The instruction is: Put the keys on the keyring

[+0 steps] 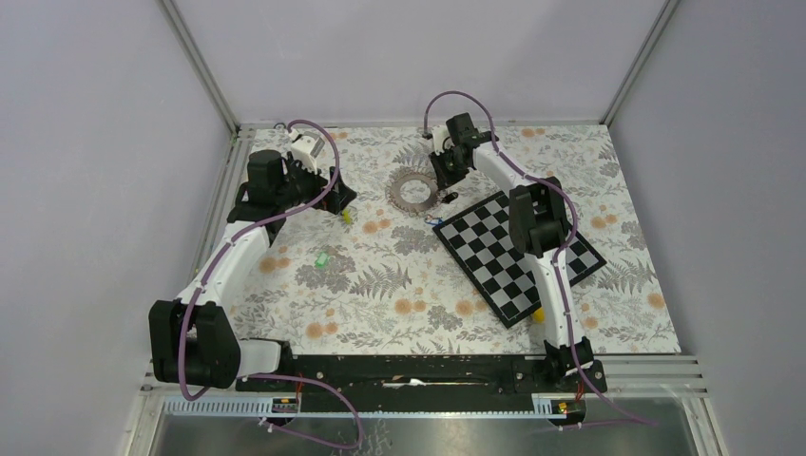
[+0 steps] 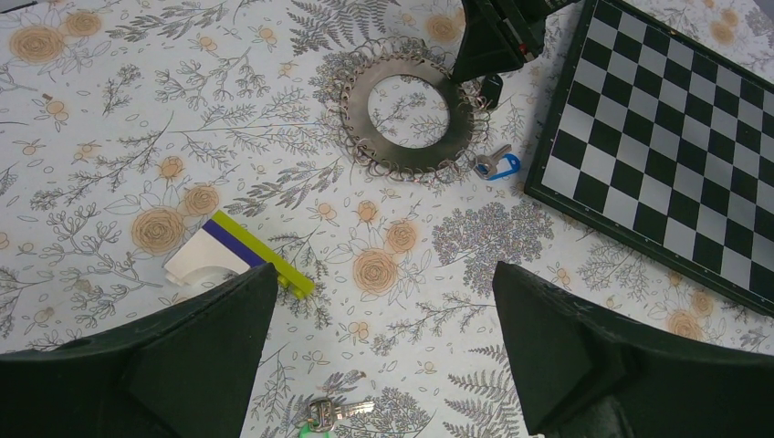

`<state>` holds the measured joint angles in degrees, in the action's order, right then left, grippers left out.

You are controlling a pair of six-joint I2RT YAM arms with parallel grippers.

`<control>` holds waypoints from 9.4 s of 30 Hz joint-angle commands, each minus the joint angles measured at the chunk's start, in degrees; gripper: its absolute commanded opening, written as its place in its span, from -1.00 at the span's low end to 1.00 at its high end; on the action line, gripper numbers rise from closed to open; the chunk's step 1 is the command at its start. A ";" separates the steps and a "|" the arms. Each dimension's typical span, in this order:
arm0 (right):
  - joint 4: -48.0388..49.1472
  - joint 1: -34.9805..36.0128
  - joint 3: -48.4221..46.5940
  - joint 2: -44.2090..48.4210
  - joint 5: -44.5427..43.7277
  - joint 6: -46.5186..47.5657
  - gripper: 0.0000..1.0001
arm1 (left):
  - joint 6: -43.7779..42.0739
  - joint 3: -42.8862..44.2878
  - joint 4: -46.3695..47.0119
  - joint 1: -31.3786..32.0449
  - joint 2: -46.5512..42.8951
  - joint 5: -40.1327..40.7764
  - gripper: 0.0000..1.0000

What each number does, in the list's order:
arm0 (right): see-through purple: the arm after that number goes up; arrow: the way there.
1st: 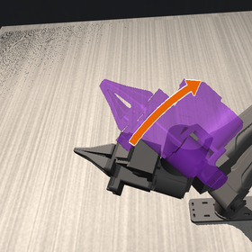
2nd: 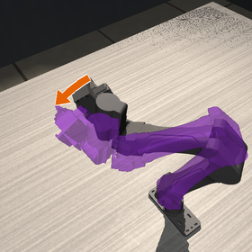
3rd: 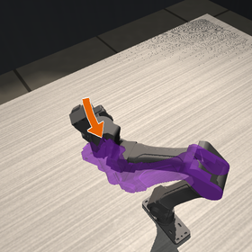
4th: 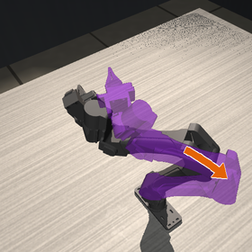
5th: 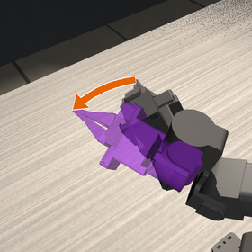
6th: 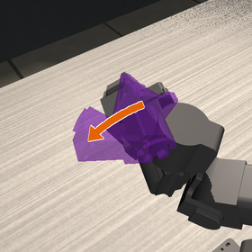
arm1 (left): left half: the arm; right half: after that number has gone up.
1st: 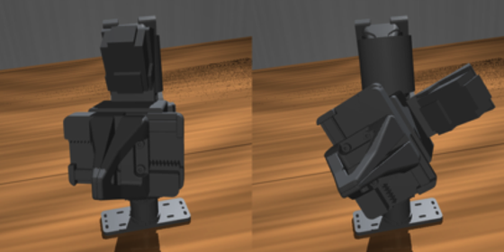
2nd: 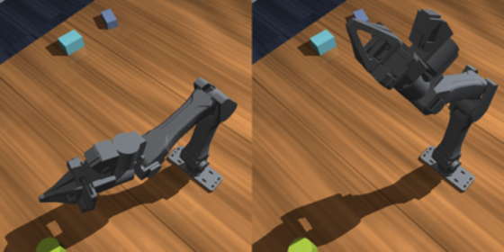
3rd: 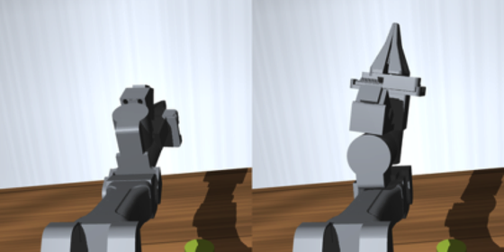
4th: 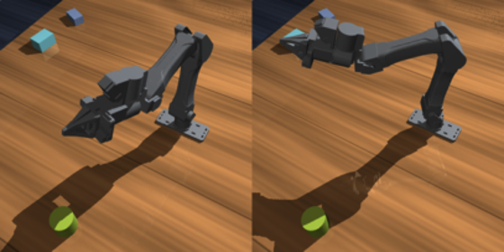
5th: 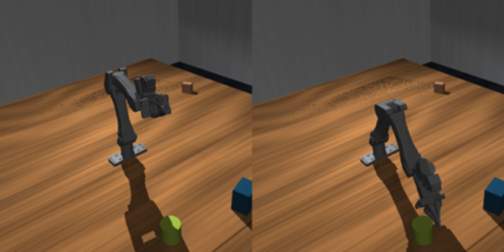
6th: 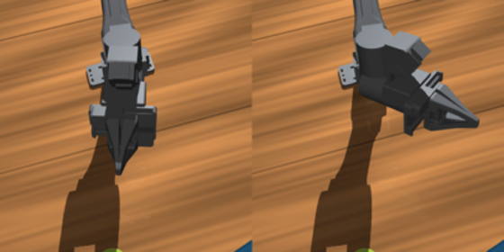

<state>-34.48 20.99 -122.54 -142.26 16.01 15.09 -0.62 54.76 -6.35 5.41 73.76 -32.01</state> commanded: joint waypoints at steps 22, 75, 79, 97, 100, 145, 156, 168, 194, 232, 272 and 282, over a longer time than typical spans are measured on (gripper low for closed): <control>-3.11 -0.05 2.49 20.51 11.47 7.83 -1.00 | -1.33 4.52 1.67 3.66 1.49 3.07 0.97; 36.01 1.67 47.45 56.79 49.35 -14.74 -0.71 | -2.58 14.82 10.28 21.02 11.94 -27.66 -1.00; 36.13 1.68 47.79 57.24 48.87 -14.74 -0.64 | -1.99 14.76 10.33 21.05 11.80 -27.21 -1.00; 24.33 1.68 48.60 60.16 41.99 -1.56 -0.37 | -2.16 13.61 10.07 20.85 9.50 -26.60 -1.00; 22.78 1.68 48.80 60.41 41.31 0.46 -0.33 | -2.28 13.58 10.07 20.87 9.39 -27.21 -1.00; 16.12 6.78 46.94 58.46 33.62 9.51 -1.00 | -7.80 12.74 6.44 20.74 9.04 -31.93 -1.00; 19.65 6.69 49.51 61.28 34.65 6.09 -1.00 | -4.38 10.04 12.03 16.32 7.57 -36.42 -0.07; 26.00 6.34 50.33 60.92 40.87 -3.13 -1.00 | -2.45 5.88 18.84 17.22 7.41 -38.71 -0.14; 28.70 5.79 53.04 61.50 40.90 -3.80 -1.00 | -4.20 6.60 18.63 18.50 8.15 -37.49 -1.00; 22.92 5.73 56.49 62.97 40.33 7.89 -0.17 | -21.46 20.06 -13.12 22.97 9.53 -29.12 -1.00; 21.67 11.00 57.57 61.65 32.01 12.45 -0.21 | -38.20 22.16 -27.84 23.37 11.18 -36.55 -1.00; 23.15 10.91 57.23 61.97 28.15 10.10 -0.30 | -39.72 20.61 -27.75 23.77 9.67 -36.23 -1.00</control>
<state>-13.63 31.51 -64.95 -80.51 45.89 26.44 -38.37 74.87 -36.14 28.82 85.67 -65.30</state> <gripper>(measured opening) 0.350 0.010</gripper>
